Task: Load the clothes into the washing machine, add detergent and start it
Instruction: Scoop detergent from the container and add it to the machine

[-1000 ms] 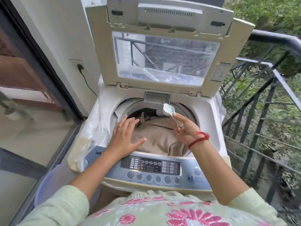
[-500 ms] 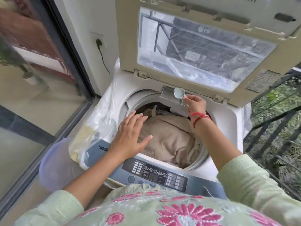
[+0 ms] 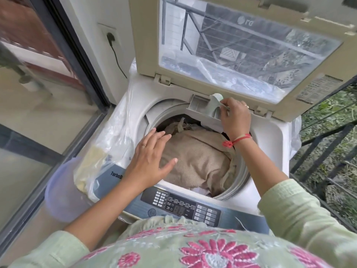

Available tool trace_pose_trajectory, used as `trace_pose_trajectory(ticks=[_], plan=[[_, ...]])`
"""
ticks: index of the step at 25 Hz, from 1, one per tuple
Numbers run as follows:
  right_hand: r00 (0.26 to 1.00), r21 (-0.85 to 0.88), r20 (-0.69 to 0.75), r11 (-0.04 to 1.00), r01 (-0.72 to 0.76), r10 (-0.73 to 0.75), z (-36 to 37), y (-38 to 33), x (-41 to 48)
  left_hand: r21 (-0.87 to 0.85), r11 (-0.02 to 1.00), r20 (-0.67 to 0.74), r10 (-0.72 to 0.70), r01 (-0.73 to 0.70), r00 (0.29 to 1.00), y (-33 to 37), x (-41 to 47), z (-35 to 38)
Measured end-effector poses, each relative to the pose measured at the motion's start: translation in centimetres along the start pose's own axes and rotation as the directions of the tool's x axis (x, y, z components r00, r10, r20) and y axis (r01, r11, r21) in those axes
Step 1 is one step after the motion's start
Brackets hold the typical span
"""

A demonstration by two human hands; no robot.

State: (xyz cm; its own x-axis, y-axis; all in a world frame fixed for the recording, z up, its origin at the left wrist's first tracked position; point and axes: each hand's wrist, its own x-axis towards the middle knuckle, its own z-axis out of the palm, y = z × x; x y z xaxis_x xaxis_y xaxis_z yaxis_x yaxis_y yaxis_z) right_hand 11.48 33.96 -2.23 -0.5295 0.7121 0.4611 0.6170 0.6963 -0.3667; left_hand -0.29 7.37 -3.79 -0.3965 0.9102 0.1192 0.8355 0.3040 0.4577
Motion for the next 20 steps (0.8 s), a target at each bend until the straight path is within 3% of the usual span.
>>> trace_pose_trajectory(ticks=[4, 8, 14, 20], plan=[[0.954, -0.256, -0.073, 0.93, 0.262, -0.289, -0.5, 0.1, 0.3, -0.003, 1.0, -0.006, -0.007, 0.007, 1.0, 0.2, -0.1, -0.2], [0.899, -0.432, -0.063, 0.823, 0.368, -0.434, -0.8, 0.2, 0.5, -0.017, 1.0, -0.012, -0.012, 0.012, 1.0, 0.3, -0.1, -0.3], [0.897, -0.473, -0.024, 0.796, 0.379, -0.441, -0.8, 0.7, 0.3, -0.023, 1.0, -0.017, -0.013, 0.013, 1.0, 0.4, -0.1, -0.4], [0.931, -0.333, -0.095, 0.893, 0.303, -0.352, -0.7, 0.9, -0.7, -0.025, 0.999, -0.017, -0.022, 0.021, 1.0, 0.4, -0.1, -0.3]])
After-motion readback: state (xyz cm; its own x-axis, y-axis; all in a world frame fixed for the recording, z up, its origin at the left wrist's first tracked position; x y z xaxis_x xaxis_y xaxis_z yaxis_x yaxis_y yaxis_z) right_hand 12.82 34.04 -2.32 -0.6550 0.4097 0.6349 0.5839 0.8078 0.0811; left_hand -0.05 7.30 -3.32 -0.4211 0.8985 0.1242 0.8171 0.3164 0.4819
